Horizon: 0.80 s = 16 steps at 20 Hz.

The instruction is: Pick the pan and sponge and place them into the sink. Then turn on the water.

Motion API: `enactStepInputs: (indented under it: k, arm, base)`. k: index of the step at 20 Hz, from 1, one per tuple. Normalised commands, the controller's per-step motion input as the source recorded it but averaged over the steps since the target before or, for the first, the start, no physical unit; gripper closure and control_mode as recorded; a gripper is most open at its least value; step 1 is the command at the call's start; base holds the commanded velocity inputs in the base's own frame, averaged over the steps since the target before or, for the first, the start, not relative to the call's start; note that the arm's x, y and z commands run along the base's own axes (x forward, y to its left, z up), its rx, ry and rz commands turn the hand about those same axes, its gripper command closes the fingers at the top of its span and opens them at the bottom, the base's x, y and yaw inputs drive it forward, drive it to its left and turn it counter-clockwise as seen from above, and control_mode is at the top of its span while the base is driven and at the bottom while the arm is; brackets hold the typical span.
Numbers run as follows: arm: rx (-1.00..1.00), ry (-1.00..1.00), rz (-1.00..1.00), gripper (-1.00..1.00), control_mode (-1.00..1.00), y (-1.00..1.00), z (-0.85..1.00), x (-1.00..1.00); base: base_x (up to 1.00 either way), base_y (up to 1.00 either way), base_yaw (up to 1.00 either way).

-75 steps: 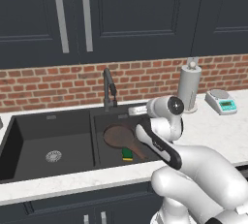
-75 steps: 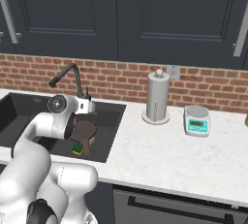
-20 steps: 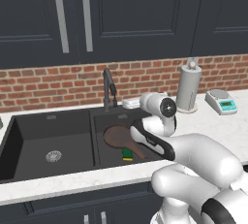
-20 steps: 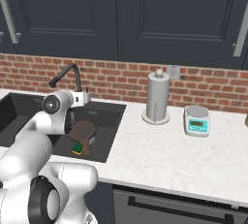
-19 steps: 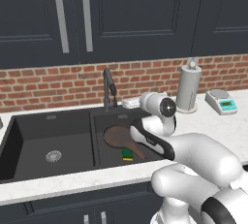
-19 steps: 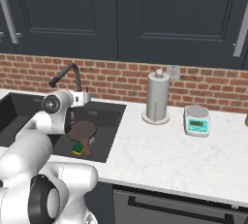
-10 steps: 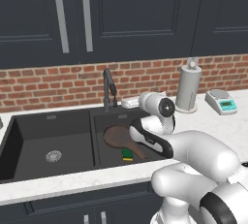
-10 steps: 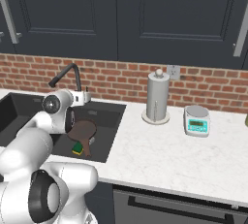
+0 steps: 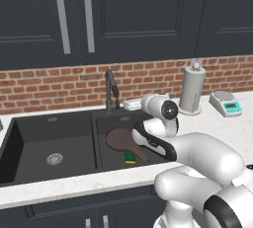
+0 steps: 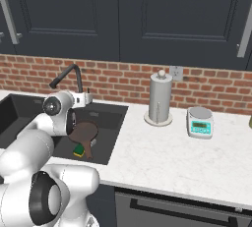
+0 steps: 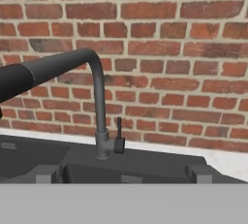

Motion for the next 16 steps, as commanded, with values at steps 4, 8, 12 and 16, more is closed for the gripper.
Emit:
enactStepInputs:
  k: [4,8,12,16]
  arm:
    - [0.00,0.00,0.00,-1.00,-1.00,0.00,-0.05,0.00]
    - [0.00,0.00,0.00,-1.00,-1.00,0.00,-0.21,0.00]
    - [0.00,0.00,0.00,-1.00,-1.00,0.00,-0.20,0.00]
    - [0.00,0.00,0.00,-1.00,-1.00,0.00,-0.13,0.00]
  base:
    - [0.00,0.00,0.00]
    - [0.00,0.00,0.00]
    - [0.00,0.00,0.00]
    - [0.00,0.00,0.00]
